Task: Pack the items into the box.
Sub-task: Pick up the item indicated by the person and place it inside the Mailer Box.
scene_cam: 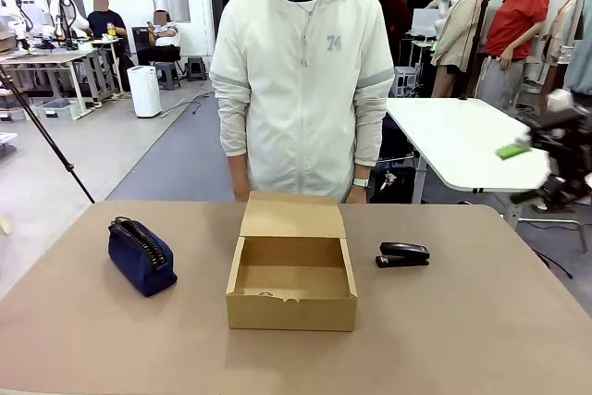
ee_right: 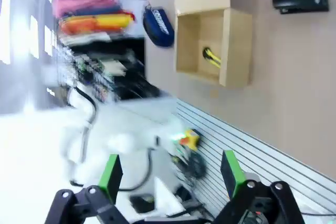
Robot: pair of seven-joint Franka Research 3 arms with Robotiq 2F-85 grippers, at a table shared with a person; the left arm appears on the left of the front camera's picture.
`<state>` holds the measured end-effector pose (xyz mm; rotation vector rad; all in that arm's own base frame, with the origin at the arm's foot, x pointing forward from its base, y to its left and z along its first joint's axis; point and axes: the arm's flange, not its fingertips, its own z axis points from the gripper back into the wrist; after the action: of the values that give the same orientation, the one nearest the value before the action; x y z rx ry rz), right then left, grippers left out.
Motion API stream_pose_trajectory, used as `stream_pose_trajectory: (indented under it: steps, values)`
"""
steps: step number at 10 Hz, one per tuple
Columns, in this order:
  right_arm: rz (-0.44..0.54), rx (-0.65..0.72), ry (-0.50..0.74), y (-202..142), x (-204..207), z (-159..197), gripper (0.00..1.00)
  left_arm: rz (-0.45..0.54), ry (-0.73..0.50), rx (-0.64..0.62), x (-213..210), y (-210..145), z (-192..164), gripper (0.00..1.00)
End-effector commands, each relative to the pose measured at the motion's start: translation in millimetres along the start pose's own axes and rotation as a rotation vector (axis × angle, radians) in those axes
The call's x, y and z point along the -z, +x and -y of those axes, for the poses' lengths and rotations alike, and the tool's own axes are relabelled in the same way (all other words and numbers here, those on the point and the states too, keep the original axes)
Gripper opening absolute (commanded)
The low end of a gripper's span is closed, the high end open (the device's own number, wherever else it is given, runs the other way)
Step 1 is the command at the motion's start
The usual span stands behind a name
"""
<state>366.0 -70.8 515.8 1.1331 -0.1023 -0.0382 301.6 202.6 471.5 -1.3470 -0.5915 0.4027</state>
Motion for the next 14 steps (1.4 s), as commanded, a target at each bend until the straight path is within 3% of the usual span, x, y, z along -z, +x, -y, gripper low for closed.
stream_pose_trajectory:
  steps: [1,3,4,14]
  values:
    - [0.354,0.089,0.361,-22,-7,47,1.0,0.006,-0.019,-0.008,0,0,4,1.0]
    - [0.448,0.154,0.394,-41,-12,81,1.0,0.006,-0.019,-0.008,0,0,4,1.0]
    - [0.213,0.143,0.231,-29,-26,65,1.0,0.006,-0.019,-0.008,0,0,4,1.0]
    - [0.213,0.143,0.231,-29,-26,65,1.0,0.006,-0.019,-0.008,0,0,4,1.0]
